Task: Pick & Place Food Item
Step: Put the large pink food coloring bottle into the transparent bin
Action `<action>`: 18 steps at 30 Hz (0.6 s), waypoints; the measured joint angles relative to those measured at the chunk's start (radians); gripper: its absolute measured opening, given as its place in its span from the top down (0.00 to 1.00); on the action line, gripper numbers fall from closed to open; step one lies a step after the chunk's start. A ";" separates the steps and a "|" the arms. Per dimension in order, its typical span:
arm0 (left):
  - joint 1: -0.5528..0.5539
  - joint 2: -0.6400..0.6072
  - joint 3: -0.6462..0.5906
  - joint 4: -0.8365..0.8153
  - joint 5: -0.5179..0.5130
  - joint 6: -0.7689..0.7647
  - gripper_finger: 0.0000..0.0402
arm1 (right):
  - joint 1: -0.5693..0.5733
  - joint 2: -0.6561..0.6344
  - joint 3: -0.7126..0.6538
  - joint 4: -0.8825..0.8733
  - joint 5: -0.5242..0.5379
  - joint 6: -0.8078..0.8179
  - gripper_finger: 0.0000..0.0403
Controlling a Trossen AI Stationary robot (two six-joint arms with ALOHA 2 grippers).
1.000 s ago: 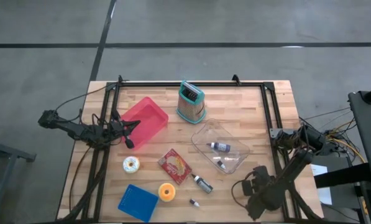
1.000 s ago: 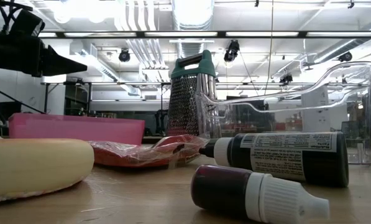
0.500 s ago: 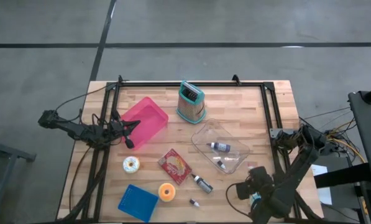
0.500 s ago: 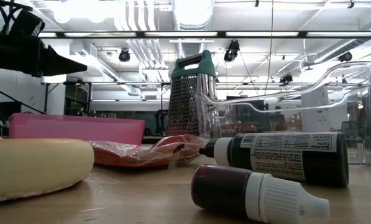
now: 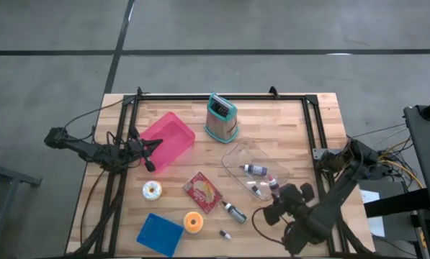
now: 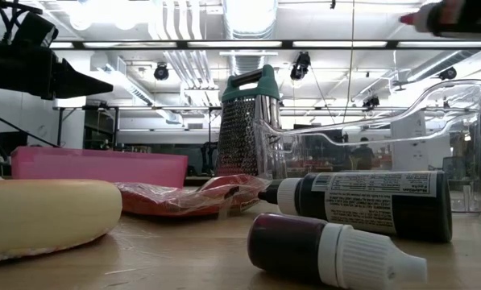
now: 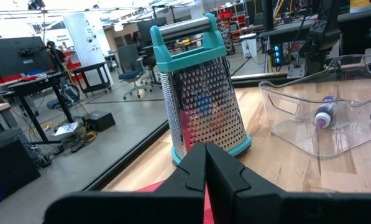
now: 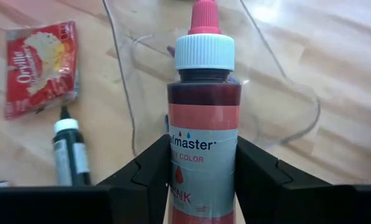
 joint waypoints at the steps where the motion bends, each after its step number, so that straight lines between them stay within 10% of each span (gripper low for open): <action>1: 0.000 0.000 0.000 0.000 0.000 0.000 0.99 | -0.014 -0.001 0.000 0.000 0.000 -0.033 0.65; 18: 0.000 0.000 0.000 0.000 0.000 0.000 0.99 | -0.351 -0.026 0.003 0.052 -0.042 -0.584 0.65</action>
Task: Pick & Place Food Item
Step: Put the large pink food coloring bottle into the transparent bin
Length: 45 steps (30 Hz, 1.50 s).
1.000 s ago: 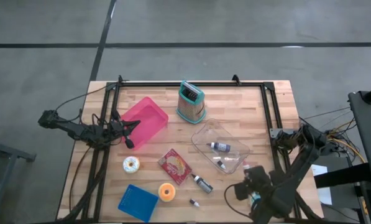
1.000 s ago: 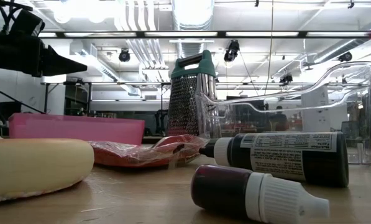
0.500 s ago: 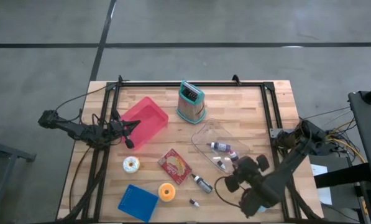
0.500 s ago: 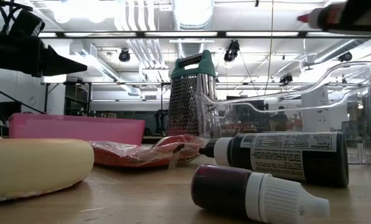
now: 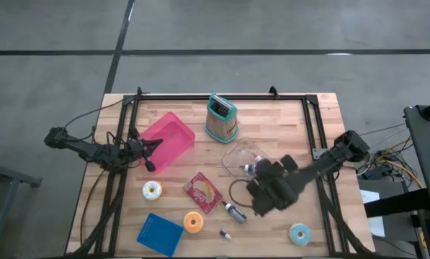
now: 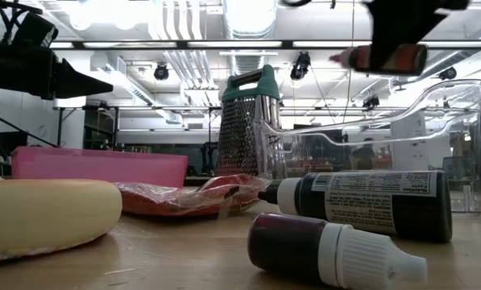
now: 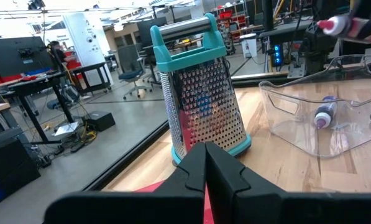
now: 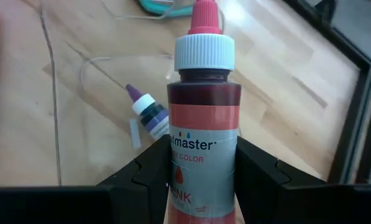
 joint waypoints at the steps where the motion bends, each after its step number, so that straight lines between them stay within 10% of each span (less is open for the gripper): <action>1: 0.000 0.000 0.000 0.000 0.000 0.000 0.99 | -0.021 0.000 0.000 0.019 -0.012 -0.041 0.65; 13: 0.000 0.000 0.000 0.000 0.000 0.000 0.99 | -0.166 0.001 -0.047 0.279 -0.074 -0.443 0.65; 45: 0.000 0.000 0.000 0.000 0.000 0.000 0.99 | -0.218 -0.005 -0.378 0.700 -0.404 -0.518 0.65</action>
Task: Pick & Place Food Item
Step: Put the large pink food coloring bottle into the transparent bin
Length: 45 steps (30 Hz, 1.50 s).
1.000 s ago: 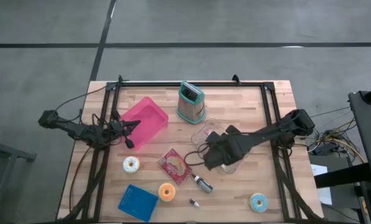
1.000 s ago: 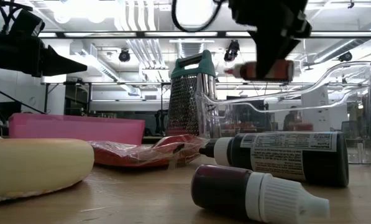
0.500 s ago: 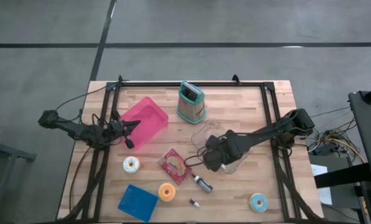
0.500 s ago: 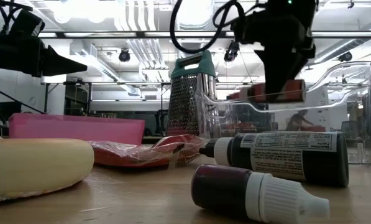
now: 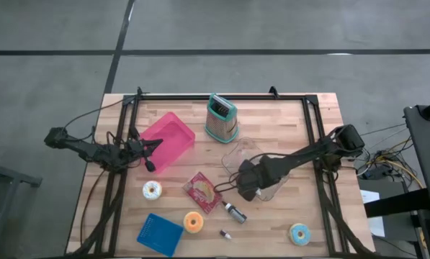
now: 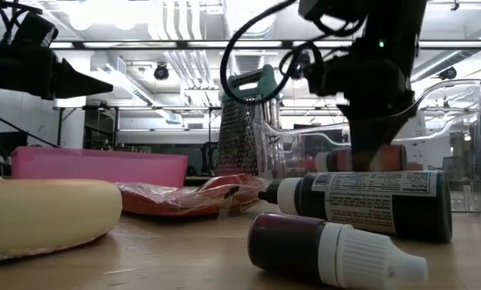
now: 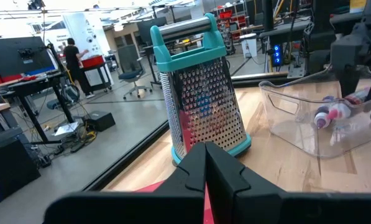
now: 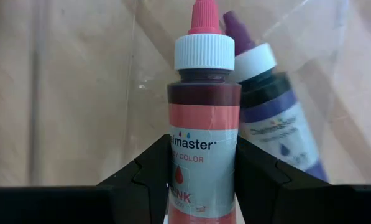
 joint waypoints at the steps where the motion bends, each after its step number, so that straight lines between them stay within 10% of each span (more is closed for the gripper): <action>1: 0.000 0.000 0.000 0.000 0.000 0.000 0.99 | -0.001 0.000 -0.012 0.016 -0.007 0.000 0.65; 27: 0.000 0.000 0.000 0.000 0.000 0.000 0.99 | -0.012 -0.002 -0.125 0.184 -0.071 0.022 0.65; 45: 0.000 0.000 0.000 0.000 0.000 0.000 0.99 | -0.011 0.002 -0.127 0.210 -0.065 0.082 0.47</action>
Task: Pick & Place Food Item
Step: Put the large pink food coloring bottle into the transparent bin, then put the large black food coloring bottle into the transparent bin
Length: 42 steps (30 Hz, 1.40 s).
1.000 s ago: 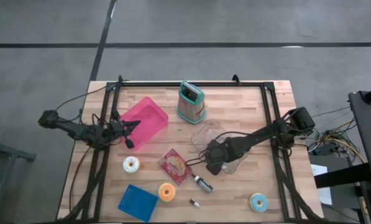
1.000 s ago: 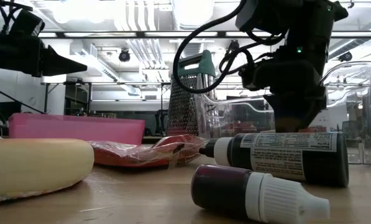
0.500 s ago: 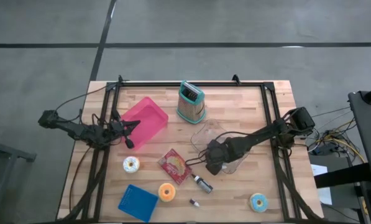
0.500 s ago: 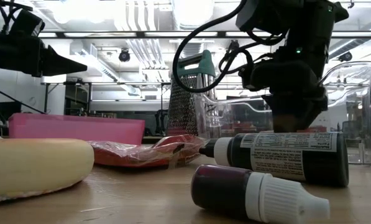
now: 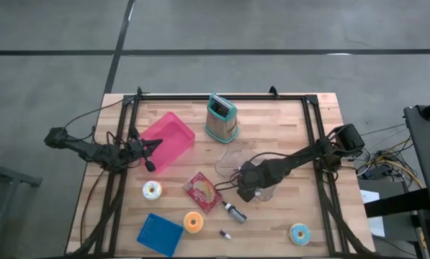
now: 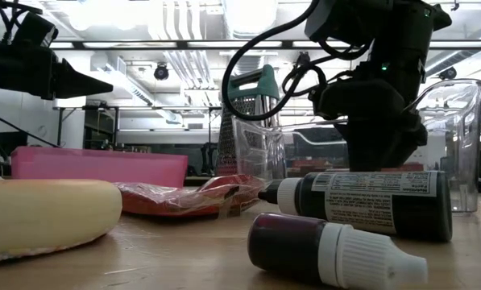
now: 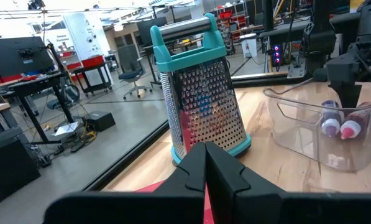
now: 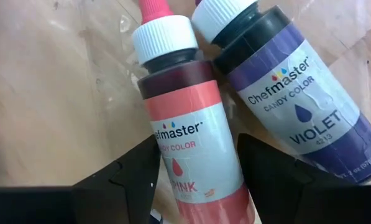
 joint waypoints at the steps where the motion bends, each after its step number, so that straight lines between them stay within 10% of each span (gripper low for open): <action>1: 0.000 0.000 0.000 0.000 0.000 0.000 0.99 | 0.000 0.000 0.000 0.000 0.000 0.000 0.47; 34: 0.000 0.000 0.000 0.000 0.000 0.000 0.99 | 0.002 -0.225 0.022 -0.044 0.102 0.009 0.48; 42: 0.000 0.000 0.000 0.000 0.000 0.000 0.99 | 0.011 -0.309 0.021 -0.057 -0.222 -0.015 0.48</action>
